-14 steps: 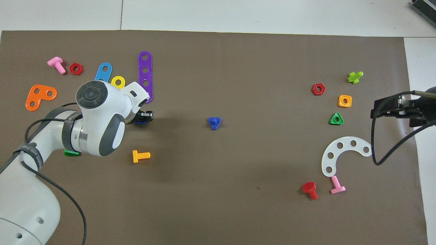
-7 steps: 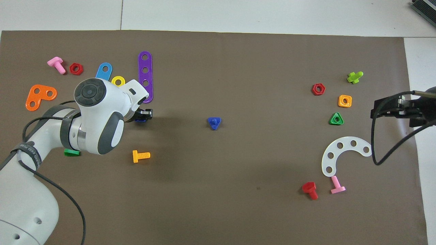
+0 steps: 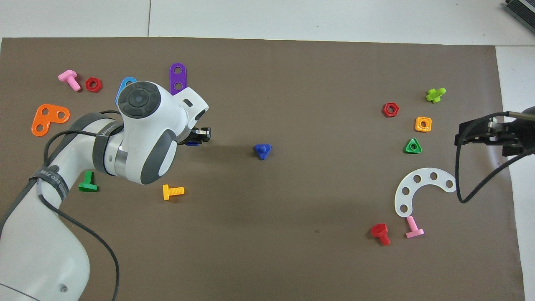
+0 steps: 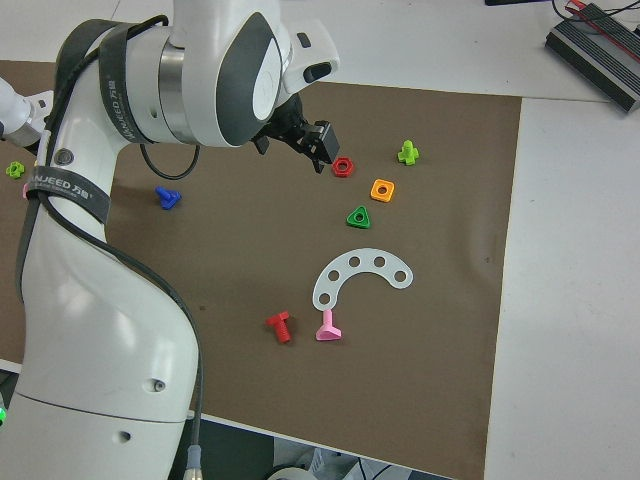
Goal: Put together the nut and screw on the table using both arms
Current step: 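Carry the blue nut with the left gripper over the blue bolt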
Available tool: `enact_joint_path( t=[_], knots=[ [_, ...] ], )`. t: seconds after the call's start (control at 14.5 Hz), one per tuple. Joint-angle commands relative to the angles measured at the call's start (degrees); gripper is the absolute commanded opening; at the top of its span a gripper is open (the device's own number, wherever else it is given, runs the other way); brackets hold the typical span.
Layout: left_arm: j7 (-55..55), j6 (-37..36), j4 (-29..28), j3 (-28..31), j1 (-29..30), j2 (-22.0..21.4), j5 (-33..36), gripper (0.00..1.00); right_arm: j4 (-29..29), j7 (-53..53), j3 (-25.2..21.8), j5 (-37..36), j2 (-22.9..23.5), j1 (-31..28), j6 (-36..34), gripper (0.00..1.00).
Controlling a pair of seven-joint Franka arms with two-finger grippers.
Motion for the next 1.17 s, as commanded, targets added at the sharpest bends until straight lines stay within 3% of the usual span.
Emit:
enact_joint_path(
  t=[0.0,0.21,0.69,1.1],
  knots=[
    [-4.2,-5.8,7.8,0.8,-3.7,3.0,-0.3,0.32,-0.2,-0.2,0.3,0.7,-0.4,-0.3,-0.5,1.0],
    [-7.8,-9.0,13.3,1.0,-7.4,5.3,-3.0,0.32,-0.2,-0.2,0.3,0.7,-0.4,-0.3,-0.5,1.0],
    [-15.1,-9.1,18.6,1.0,-12.4,9.7,-3.7,0.31,-0.2,-0.2,0.3,0.7,-0.4,-0.3,-0.5,1.0],
    [-16.9,-7.8,19.2,1.0,-14.2,10.6,-4.1,0.31,-0.2,-0.2,0.3,0.7,-0.4,-0.3,-0.5,1.0]
  ],
)
